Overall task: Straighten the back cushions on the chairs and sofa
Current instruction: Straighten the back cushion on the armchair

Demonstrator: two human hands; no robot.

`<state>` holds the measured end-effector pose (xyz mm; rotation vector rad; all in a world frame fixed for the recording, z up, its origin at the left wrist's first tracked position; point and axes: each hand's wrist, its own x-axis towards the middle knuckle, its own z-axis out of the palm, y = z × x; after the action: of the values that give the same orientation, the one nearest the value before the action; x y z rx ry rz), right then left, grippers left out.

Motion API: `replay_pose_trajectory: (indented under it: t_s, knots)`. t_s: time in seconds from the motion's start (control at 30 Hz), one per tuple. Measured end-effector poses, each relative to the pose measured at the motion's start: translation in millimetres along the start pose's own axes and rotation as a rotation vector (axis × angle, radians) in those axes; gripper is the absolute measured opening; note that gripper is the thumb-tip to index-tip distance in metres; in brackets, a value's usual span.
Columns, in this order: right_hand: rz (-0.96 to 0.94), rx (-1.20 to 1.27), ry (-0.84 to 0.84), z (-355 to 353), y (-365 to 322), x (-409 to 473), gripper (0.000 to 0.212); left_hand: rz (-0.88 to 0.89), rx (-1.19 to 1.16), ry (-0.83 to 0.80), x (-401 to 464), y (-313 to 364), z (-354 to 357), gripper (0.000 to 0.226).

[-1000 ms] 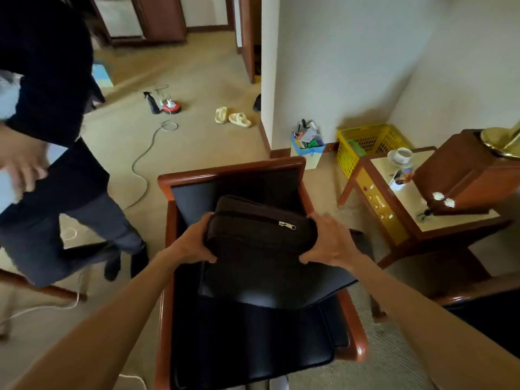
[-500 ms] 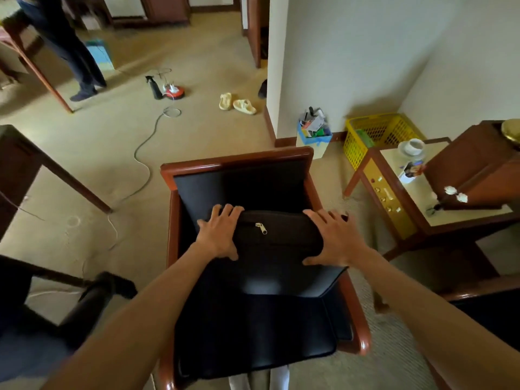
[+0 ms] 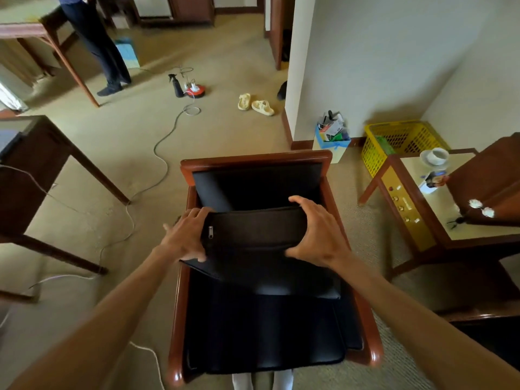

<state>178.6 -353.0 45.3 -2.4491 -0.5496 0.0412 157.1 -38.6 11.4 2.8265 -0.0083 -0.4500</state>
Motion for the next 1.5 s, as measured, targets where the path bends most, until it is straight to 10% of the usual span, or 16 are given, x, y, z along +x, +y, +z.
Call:
replay_pose_trajectory:
  t_s: [0.33, 0.57, 0.93, 1.2, 1.5]
  knots:
    - [0.177, 0.151, -0.216, 72.6, 43.6, -5.7, 0.122, 0.113, -0.126, 0.019, 6.9, 14.1, -3.6, 0.118]
    - [0.472, 0.094, -0.182, 81.9, 65.0, -41.9, 0.076, 0.364, -0.019, 0.055, 35.6, 58.1, -23.6, 0.116]
    - [0.449, -0.101, -0.095, 91.1, 22.3, -41.9, 0.07, 0.461, -0.166, -0.061, 63.6, 18.5, -30.0, 0.108]
    - [0.438, -0.19, -0.272, 118.8, 29.9, -34.0, 0.118, 0.296, -0.145, 0.053, 75.9, -31.3, 0.8, 0.11]
    - [0.522, -0.254, -0.392, 142.4, 45.5, -50.3, 0.11, 0.057, 0.301, -0.162, 78.3, -13.5, 41.0, 0.125]
